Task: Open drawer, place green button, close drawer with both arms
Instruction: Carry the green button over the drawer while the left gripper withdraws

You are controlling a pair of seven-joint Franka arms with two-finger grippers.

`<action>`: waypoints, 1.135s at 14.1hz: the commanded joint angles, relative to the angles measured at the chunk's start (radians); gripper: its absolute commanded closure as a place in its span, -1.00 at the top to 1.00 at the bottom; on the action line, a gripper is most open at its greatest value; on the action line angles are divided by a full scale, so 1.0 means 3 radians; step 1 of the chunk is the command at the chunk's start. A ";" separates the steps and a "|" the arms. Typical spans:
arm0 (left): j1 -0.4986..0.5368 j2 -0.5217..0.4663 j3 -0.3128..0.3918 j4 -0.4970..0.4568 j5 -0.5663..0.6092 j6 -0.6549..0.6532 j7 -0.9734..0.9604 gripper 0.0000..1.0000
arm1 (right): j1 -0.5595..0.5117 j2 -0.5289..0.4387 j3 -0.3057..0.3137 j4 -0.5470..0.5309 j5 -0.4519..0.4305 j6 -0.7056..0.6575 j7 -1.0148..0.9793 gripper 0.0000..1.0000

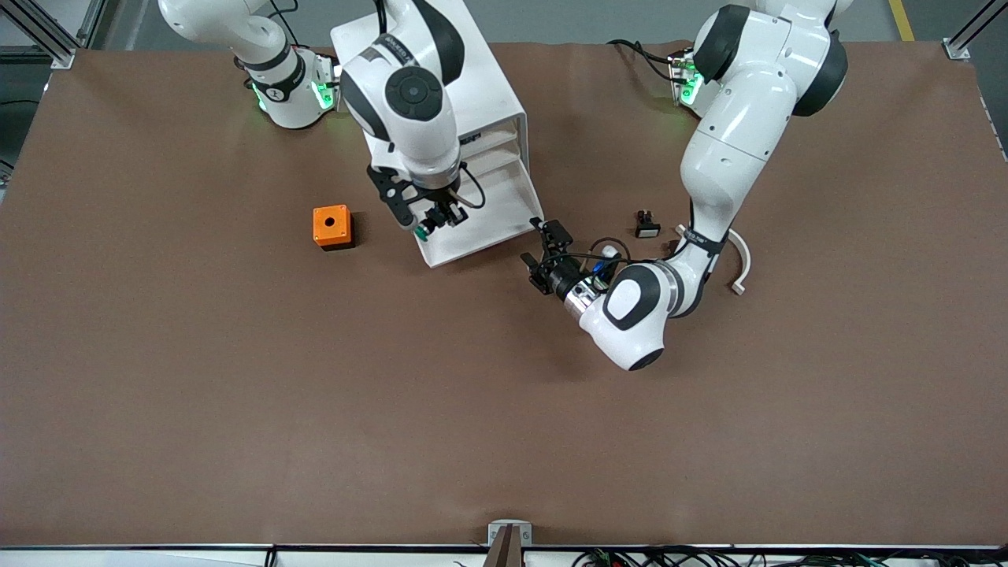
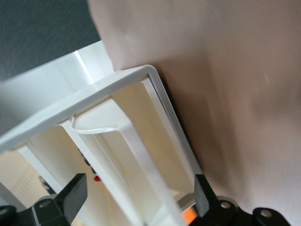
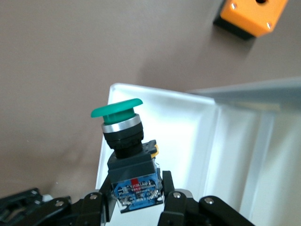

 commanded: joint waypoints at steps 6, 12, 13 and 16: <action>-0.0037 -0.0143 0.0362 0.0178 0.0008 0.0161 0.1677 1.00 | 0.0397 0.0401 -0.0033 0.0047 0.0019 0.0462 0.0625 -1.00; -0.0062 -0.0256 0.0373 0.0183 0.0682 0.0759 0.2599 1.00 | 0.0509 0.0677 -0.0028 0.0231 0.0111 0.0534 0.0732 -1.00; -0.0072 -0.0261 0.0373 0.0183 0.0790 0.0892 0.2630 1.00 | 0.0535 0.0728 -0.0033 0.0271 0.0132 0.0554 0.0778 -1.00; -0.0159 -0.0292 0.0378 0.0183 0.1234 0.1270 0.2798 1.00 | 0.0540 0.0795 -0.0028 0.0282 0.0137 0.0667 0.0814 -1.00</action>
